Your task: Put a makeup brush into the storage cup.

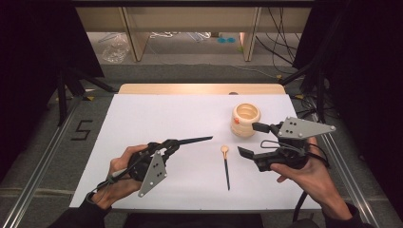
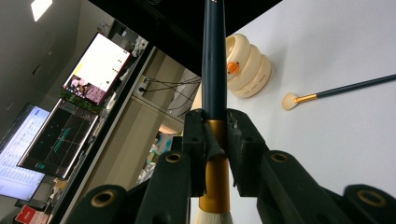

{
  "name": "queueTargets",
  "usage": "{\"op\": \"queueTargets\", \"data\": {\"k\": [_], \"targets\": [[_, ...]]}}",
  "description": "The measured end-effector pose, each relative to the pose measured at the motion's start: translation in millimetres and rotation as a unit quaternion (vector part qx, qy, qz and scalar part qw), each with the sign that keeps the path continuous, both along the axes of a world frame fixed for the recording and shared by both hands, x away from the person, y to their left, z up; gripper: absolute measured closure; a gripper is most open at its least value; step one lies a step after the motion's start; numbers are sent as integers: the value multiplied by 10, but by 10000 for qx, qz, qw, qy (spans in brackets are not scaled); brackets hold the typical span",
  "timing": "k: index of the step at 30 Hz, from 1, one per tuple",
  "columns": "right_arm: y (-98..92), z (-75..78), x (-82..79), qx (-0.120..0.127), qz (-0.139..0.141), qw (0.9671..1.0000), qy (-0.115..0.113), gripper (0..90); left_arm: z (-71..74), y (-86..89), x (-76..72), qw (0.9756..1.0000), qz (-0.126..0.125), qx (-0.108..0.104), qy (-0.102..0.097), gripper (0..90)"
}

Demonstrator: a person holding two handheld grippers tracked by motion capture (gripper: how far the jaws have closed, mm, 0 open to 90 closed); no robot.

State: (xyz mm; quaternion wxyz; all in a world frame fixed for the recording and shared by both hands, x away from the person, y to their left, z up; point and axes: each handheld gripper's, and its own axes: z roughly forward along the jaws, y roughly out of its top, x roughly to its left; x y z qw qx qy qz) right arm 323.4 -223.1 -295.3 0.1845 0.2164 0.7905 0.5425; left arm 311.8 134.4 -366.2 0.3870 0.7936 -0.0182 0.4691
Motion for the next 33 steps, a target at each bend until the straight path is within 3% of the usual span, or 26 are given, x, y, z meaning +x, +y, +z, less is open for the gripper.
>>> {"op": "queueTargets", "data": {"k": [16,26,33], "targets": [[182,164,117,-362,421,9975,436,225,1,-28,-42,9996,-82,132,-230,784],[185,174,135,-419,466,9969,484,227,-6,-24,-64,9988,-230,107,-414,784],[174,178,131,-355,449,9974,428,227,3,-1,-72,9982,-328,-85,-494,784]]}}
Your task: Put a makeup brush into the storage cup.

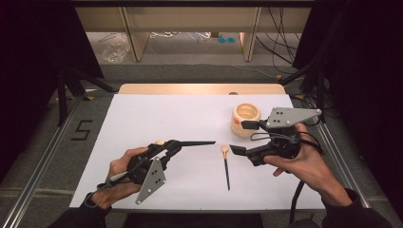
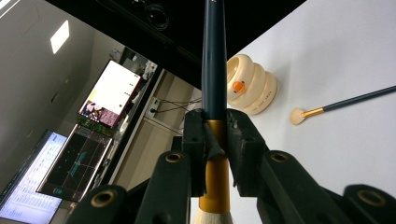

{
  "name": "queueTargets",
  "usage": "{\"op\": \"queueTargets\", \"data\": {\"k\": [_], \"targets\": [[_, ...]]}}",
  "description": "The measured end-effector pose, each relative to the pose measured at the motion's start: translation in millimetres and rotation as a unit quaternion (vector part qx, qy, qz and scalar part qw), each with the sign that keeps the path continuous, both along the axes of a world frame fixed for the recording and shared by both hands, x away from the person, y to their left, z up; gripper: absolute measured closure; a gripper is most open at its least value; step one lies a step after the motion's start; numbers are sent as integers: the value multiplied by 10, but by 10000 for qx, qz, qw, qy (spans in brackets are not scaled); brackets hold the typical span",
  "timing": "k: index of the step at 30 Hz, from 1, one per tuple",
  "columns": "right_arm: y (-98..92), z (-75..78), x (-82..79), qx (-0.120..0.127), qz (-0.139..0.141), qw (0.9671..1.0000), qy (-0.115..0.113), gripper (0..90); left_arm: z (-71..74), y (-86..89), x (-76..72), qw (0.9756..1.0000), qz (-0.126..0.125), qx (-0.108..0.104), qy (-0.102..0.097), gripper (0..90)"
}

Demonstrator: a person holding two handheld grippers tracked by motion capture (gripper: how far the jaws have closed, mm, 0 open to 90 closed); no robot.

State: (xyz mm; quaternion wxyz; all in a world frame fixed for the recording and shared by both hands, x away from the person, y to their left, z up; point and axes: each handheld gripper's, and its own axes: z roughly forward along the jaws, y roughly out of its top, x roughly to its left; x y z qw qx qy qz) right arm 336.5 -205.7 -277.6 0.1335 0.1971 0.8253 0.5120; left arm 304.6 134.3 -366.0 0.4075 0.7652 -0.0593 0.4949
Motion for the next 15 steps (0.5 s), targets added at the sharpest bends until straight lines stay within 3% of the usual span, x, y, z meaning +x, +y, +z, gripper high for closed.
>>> {"op": "queueTargets", "data": {"k": [15], "targets": [[-5,-5,1,-13,52,10000,35,224,-15,6,-31,9988,-204,145,-410,784]]}}
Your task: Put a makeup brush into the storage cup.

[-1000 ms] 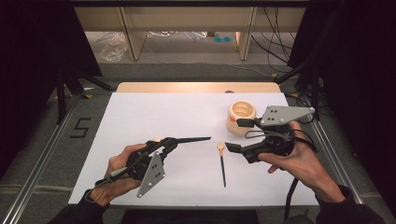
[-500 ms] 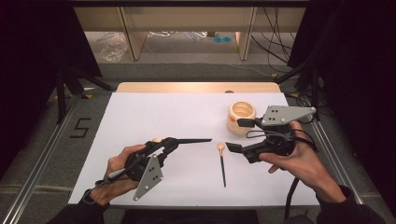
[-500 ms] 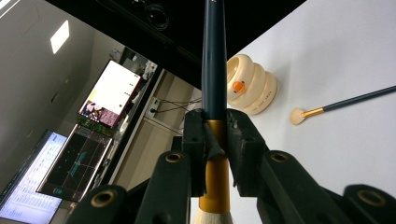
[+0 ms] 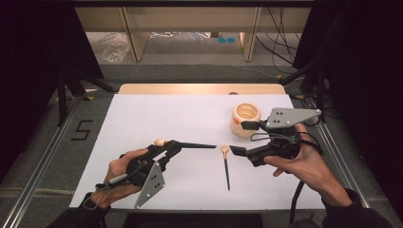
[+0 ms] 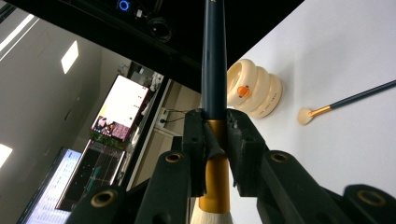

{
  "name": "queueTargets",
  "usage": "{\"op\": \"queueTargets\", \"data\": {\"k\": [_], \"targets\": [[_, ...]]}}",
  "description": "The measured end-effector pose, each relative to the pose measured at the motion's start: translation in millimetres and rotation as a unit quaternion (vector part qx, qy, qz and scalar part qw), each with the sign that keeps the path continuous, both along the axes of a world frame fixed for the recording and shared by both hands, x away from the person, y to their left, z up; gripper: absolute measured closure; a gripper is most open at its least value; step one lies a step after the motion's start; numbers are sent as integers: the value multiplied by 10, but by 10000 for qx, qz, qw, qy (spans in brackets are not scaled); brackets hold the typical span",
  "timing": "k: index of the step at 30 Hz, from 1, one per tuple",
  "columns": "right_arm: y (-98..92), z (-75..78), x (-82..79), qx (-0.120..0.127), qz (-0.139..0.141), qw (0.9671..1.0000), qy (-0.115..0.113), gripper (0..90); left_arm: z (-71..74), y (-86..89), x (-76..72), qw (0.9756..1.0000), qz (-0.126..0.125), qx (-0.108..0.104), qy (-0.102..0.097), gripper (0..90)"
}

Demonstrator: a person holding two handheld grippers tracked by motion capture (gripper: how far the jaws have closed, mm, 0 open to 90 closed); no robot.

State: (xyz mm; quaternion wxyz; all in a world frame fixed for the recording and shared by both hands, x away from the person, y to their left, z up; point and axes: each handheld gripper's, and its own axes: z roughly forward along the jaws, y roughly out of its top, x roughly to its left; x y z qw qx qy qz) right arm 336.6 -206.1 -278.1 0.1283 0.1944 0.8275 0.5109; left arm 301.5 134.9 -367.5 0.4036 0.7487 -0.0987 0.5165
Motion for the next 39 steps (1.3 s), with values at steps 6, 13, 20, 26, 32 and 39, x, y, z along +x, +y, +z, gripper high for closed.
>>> {"op": "queueTargets", "data": {"k": [6,13,20,26,32,39], "targets": [[-1,-4,2,22,5,10000,36,224,-18,-21,-25,9992,-68,314,-252,784],[9,-4,2,9,21,10000,55,223,-31,-28,-42,9981,-115,444,-404,784],[39,-4,5,-18,73,9999,139,223,-56,-56,-69,9953,-167,703,-640,784],[84,-9,17,-98,146,9996,213,223,-64,-72,-89,9935,-160,826,-771,783],[147,-24,36,-227,249,9989,315,229,-69,-91,-107,9925,-189,897,-805,783],[231,-40,94,-201,444,9958,781,231,-85,-98,-116,9923,-210,916,-803,783]]}}
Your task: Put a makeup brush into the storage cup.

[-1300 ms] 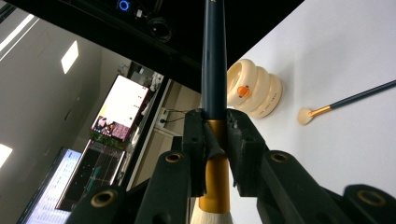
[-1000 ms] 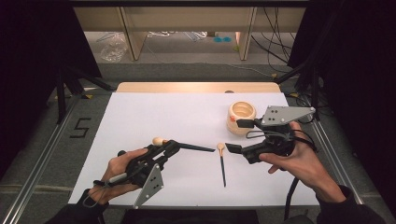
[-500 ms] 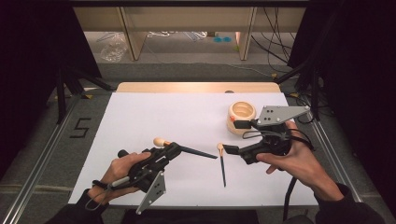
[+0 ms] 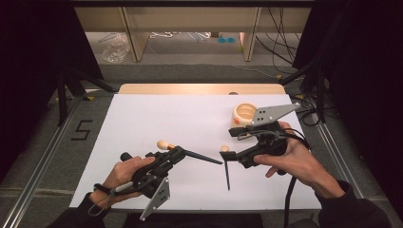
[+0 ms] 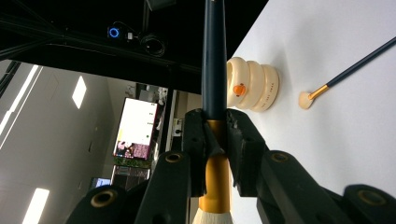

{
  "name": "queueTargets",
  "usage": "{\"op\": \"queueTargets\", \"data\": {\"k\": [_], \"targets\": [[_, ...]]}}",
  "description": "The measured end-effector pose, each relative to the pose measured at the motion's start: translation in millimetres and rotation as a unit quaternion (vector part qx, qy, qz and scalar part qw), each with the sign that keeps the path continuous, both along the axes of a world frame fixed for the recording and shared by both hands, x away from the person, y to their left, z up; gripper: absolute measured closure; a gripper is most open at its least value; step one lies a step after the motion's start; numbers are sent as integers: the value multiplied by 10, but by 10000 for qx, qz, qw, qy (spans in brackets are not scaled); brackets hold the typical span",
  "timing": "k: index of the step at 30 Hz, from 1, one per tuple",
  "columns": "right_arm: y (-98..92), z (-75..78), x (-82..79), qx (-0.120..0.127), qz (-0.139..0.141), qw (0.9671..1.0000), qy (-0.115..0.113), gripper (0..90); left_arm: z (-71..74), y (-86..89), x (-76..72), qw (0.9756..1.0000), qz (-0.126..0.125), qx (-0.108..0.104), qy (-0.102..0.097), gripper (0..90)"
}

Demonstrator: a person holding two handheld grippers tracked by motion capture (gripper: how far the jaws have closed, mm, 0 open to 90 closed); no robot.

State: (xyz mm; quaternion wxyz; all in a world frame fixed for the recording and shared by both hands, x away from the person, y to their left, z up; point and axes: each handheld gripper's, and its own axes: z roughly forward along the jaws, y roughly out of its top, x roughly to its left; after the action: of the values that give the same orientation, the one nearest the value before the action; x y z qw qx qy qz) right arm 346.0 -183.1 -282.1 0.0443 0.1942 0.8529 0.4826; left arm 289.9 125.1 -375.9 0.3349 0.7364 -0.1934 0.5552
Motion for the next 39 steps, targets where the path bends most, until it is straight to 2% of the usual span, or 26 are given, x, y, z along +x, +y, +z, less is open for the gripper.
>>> {"op": "queueTargets", "data": {"k": [2,5,7,10,11,12,16,18,23,28,33,34,35,36,39], "targets": [[23,2,20,-78,56,9999,52,232,12,-3,-2,9999,-22,18,-131,783],[59,-4,52,-74,95,9999,121,244,9,-9,-7,9999,-41,63,-134,784],[76,-8,78,-108,162,9995,247,254,10,-9,-16,9997,-14,114,-216,784],[99,-41,127,-53,246,9985,477,269,-14,-20,-26,9999,-50,47,-96,783],[103,-50,137,-97,213,9984,508,270,-12,-23,-28,9999,-51,84,-123,784],[113,-65,146,-116,240,9980,574,270,1,-24,-27,9996,-61,118,-236,784],[132,-94,168,-15,414,9948,928,289,-1,-26,-32,9996,-72,121,-245,783],[144,-109,173,58,496,9922,1138,289,0,-27,-36,9995,-71,130,-262,783],[148,-128,195,212,582,9884,1385,288,0,-32,-40,9995,-100,131,-283,783],[150,-150,228,205,568,9877,1440,298,-2,-33,-44,9993,-112,138,-329,783],[176,-173,237,169,600,9869,1491,318,-27,-39,-46,9996,-122,128,-238,783],[180,-176,239,167,608,9866,1507,320,-24,-39,-47,9995,-120,115,-253,783],[185,-185,242,167,614,9866,1504,323,-7,-39,-49,9991,-115,156,-381,783],[190,-191,245,177,622,9863,1518,326,-23,-39,-49,9995,-122,113,-264,783],[199,-212,258,199,639,9849,1599,327,-19,-37,-52,9994,-125,94,-322,783]]}}
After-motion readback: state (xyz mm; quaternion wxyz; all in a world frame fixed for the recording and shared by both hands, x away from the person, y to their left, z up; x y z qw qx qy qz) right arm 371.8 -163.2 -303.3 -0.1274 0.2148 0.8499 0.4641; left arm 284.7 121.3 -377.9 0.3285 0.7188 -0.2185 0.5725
